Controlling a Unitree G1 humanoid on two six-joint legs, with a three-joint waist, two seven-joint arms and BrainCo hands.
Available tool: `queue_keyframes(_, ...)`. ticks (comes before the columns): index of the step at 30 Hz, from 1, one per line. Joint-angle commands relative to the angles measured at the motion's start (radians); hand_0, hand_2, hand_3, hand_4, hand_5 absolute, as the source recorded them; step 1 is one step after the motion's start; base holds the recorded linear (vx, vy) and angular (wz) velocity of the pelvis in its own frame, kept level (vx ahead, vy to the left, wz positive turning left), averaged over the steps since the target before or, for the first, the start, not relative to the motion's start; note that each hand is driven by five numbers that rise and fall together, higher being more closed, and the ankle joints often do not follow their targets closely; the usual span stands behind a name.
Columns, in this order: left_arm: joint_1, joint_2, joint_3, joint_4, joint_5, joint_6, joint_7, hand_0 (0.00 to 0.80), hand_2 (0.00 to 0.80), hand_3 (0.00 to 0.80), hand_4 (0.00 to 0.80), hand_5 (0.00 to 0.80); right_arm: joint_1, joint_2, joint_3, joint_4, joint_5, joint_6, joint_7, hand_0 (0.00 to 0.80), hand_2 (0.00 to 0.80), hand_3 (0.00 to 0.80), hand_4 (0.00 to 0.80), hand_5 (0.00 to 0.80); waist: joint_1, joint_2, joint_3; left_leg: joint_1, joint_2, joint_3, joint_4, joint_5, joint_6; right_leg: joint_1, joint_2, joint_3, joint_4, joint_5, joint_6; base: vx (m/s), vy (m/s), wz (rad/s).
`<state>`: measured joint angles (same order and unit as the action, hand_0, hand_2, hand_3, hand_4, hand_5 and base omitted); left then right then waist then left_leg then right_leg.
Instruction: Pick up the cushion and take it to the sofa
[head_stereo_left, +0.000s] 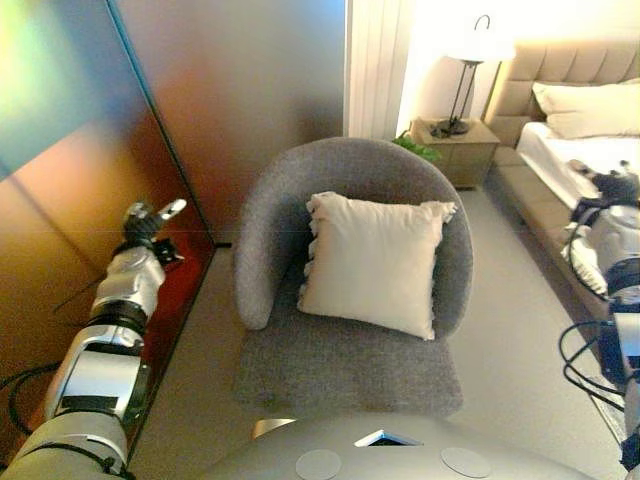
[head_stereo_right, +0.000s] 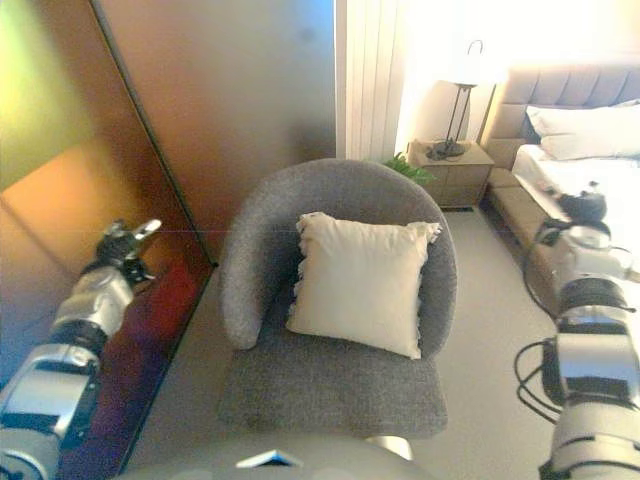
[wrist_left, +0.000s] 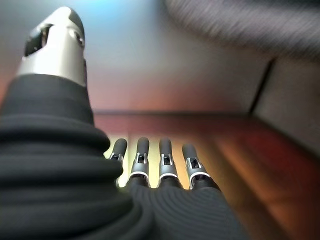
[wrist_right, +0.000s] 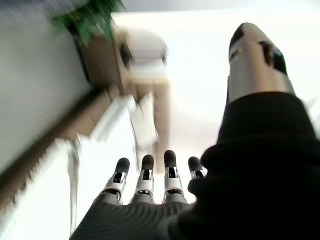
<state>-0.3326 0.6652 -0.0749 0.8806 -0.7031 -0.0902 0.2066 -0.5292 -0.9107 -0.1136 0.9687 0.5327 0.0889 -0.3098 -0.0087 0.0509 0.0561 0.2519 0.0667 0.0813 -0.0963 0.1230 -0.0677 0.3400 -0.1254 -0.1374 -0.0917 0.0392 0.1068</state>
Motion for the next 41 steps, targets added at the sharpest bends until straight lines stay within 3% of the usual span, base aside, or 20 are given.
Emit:
queue_keyframes(1, 0.099, 0.058, 0.074, -0.036, 0.021, -0.144, 0.045, 0.0, 0.0, 0.0, 0.0, 0.0, 0.085, -0.079, -0.076, -0.061, 0.005, -0.103, -0.085, 0.0, 0.0, 0.0, 0.0, 0.0, 0.027, -0.021, 0.001, 0.052, -0.05, -0.019, 0.009, -0.144, -0.008, -0.064, -0.017, -0.057, 0.014, 0.025, 0.033, -0.026, 0.05, 0.03)
queue_keyframes(6, 0.364, 0.032, 0.287, -0.028, 0.07, -0.202, 0.069, 0.0, 0.0, 0.0, 0.0, 0.0, 0.374, -0.097, -0.344, -0.054, -0.1, -0.165, -0.108, 0.0, 0.0, 0.0, 0.0, 0.0, 0.047, -0.025, 0.023, 0.045, -0.056, -0.018, 0.009, -0.15, -0.007, -0.06, -0.021, -0.062, 0.013, 0.016, 0.036, -0.078, 0.01, 0.02)
queue_keyframes(9, 0.523, -0.045, 0.384, 0.042, 0.193, -0.133, 0.051, 0.0, 0.0, 0.0, 0.0, 0.0, 0.582, 0.013, -0.449, -0.037, -0.221, -0.153, -0.087, 0.0, 0.0, 0.0, 0.0, 0.0, 0.051, -0.037, 0.039, 0.032, -0.057, -0.013, 0.01, -0.148, -0.005, -0.067, -0.022, -0.067, 0.016, 0.012, 0.036, -0.183, -0.02, -0.08)
queue_keyframes(14, 0.624, -0.162, 0.407, 0.296, 0.198, -0.025, 0.045, 0.0, 0.0, 0.0, 0.0, 0.0, 0.743, 0.246, -0.425, 0.226, -0.231, -0.088, -0.045, 0.0, 0.0, 0.0, 0.0, 0.0, 0.045, -0.054, 0.051, 0.011, -0.052, 0.008, 0.009, -0.143, 0.003, -0.078, -0.013, -0.067, 0.006, 0.012, 0.032, -0.26, -0.032, -0.01)
queue_keyframes(18, 0.597, -0.269, 0.367, 0.459, 0.236, 0.099, 0.077, 0.0, 0.0, 0.0, 0.0, 0.0, 0.733, 0.48, -0.251, 0.374, -0.194, -0.056, -0.072, 0.0, 0.0, 0.0, 0.0, 0.0, 0.042, -0.063, 0.053, -0.002, -0.045, 0.015, 0.009, -0.148, 0.01, -0.09, -0.01, -0.059, 0.007, 0.005, 0.024, -0.259, -0.034, 0.14)
queue_keyframes(19, 0.59, -0.283, 0.351, 0.471, 0.256, 0.103, 0.085, 0.0, 0.0, 0.0, 0.0, 0.0, 0.73, 0.505, -0.224, 0.389, -0.201, -0.038, -0.053, 0.0, 0.0, 0.0, 0.0, 0.0, 0.042, -0.064, 0.052, -0.005, -0.044, 0.016, 0.009, -0.148, 0.01, -0.093, -0.01, -0.059, 0.008, 0.005, 0.022, -0.312, -0.03, -0.06)
queue_keyframes(20, 0.563, -0.329, 0.298, 0.494, 0.276, 0.162, 0.061, 0.0, 0.0, 0.0, 0.0, 0.0, 0.72, 0.566, -0.149, 0.422, -0.215, -0.014, 0.001, 0.0, 0.0, 0.0, 0.0, 0.0, 0.042, -0.065, 0.053, -0.013, -0.042, 0.017, 0.009, -0.15, 0.013, -0.1, -0.01, -0.057, 0.01, 0.006, 0.017, -0.27, -0.018, -0.02)
queue_keyframes(23, 0.514, -0.414, 0.228, 0.54, 0.29, 0.244, 0.006, 0.0, 0.0, 0.0, 0.0, 0.0, 0.679, 0.671, -0.03, 0.439, -0.202, 0.026, 0.088, 0.0, 0.0, 0.0, 0.0, 0.0, 0.044, -0.067, 0.052, -0.021, -0.04, 0.016, 0.009, -0.155, 0.017, -0.111, -0.01, -0.048, 0.017, 0.002, 0.008, -0.262, -0.011, 0.19)
queue_keyframes(25, 0.486, -0.452, 0.185, 0.55, 0.323, 0.285, -0.065, 0.0, 0.0, 0.0, 0.0, 0.0, 0.652, 0.712, 0.039, 0.422, -0.3, 0.031, 0.158, 0.0, 0.0, 0.0, 0.0, 0.0, 0.043, -0.068, 0.051, -0.024, -0.038, 0.017, 0.009, -0.16, 0.02, -0.116, -0.011, -0.041, 0.021, -0.002, 0.005, -0.195, 0.002, -0.32)
queue_keyframes(27, 0.458, -0.473, 0.12, 0.533, 0.359, 0.297, -0.093, 0.0, 0.0, 0.0, 0.0, 0.0, 0.633, 0.737, 0.134, 0.396, -0.431, 0.019, 0.245, 0.0, 0.0, 0.0, 0.0, 0.0, 0.038, -0.068, 0.049, -0.02, -0.037, 0.022, 0.009, -0.174, 0.021, -0.114, -0.011, -0.035, 0.022, -0.014, 0.005, -0.168, 0.022, -0.07)
queue_keyframes(28, 0.433, -0.469, 0.086, 0.512, 0.367, 0.322, -0.103, 0.0, 0.0, 0.0, 0.0, 0.0, 0.618, 0.741, 0.187, 0.383, -0.557, 0.011, 0.257, 0.0, 0.0, 0.0, 0.0, 0.0, 0.033, -0.067, 0.048, -0.018, -0.038, 0.026, 0.009, -0.177, 0.021, -0.116, -0.012, -0.032, 0.026, -0.019, 0.004, -0.152, 0.028, 0.21)
queue_keyframes(29, 0.418, -0.467, 0.065, 0.497, 0.395, 0.34, -0.114, 0.0, 0.0, 0.0, 0.0, 0.0, 0.61, 0.734, 0.236, 0.369, -0.583, 0.01, 0.256, 0.0, 0.0, 0.0, 0.0, 0.0, 0.033, -0.067, 0.048, -0.018, -0.038, 0.027, 0.009, -0.18, 0.022, -0.117, -0.012, -0.031, 0.027, -0.021, 0.006, -0.181, 0.021, 0.18)
queue_keyframes(33, 0.381, -0.462, -0.049, 0.474, 0.44, 0.374, -0.161, 0.0, 0.0, 0.0, 0.0, 0.0, 0.567, 0.706, 0.303, 0.329, -0.49, 0.044, 0.299, 0.0, 0.0, 0.0, 0.0, 0.0, 0.026, -0.071, 0.041, -0.023, -0.035, 0.033, 0.013, -0.186, 0.028, -0.127, -0.01, -0.021, 0.033, -0.028, 0.006, -0.12, -0.004, -0.11)
queue_keyframes(41, 0.343, -0.457, -0.069, 0.474, 0.398, 0.4, -0.154, 0.0, 0.0, 0.0, 0.0, 0.0, 0.551, 0.706, 0.291, 0.353, -0.456, 0.033, 0.31, 0.0, 0.0, 0.0, 0.0, 0.0, 0.011, -0.072, 0.026, -0.036, -0.034, 0.044, 0.014, -0.197, 0.031, -0.152, -0.005, -0.004, 0.041, -0.041, 0.01, -0.05, -0.009, -0.06)
